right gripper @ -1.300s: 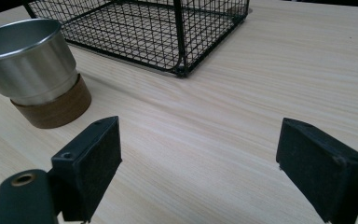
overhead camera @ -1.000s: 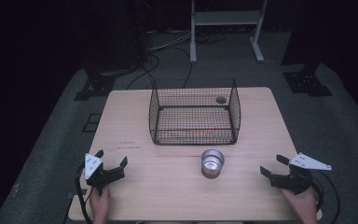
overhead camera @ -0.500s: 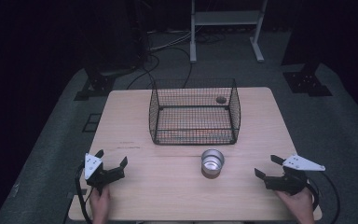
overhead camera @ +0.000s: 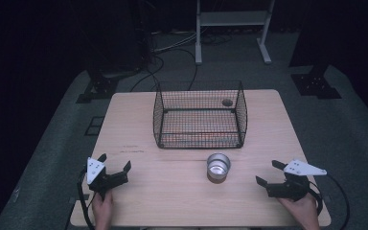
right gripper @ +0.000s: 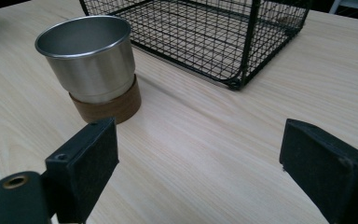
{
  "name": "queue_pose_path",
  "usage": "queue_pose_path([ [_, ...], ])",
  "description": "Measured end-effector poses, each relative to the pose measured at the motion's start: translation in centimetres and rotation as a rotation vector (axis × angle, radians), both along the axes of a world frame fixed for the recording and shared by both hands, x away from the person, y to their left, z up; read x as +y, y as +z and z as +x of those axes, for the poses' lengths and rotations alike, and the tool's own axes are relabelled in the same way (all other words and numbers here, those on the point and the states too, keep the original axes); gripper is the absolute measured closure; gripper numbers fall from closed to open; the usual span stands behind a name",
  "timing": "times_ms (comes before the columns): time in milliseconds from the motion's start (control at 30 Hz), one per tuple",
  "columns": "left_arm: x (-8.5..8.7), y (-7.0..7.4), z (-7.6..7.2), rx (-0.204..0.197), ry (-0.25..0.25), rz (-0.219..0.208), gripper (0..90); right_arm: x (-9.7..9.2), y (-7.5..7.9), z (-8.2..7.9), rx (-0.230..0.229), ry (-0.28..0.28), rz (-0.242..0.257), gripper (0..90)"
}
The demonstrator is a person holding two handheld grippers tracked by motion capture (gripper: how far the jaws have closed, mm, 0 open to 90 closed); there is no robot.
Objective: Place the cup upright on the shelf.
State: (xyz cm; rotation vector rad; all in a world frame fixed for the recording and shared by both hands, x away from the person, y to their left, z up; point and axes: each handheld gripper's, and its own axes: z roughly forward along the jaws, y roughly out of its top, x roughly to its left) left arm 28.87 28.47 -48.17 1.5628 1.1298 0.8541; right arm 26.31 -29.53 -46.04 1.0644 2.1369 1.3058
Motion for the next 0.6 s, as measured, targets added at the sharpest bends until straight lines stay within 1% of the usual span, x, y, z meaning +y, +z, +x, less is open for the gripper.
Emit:
queue_pose_path([
  [533,0.0,0.0,0.0,-0.001,0.000,-0.002,0.0,1.9,0.3,-0.2,0.003,0.067,-0.015,9.7],
  [600,0.0,0.0,0.0,-0.001,0.000,-0.002,0.0,2.1,0.3,-0.2,0.005,0.075,-0.011,9.1],
])
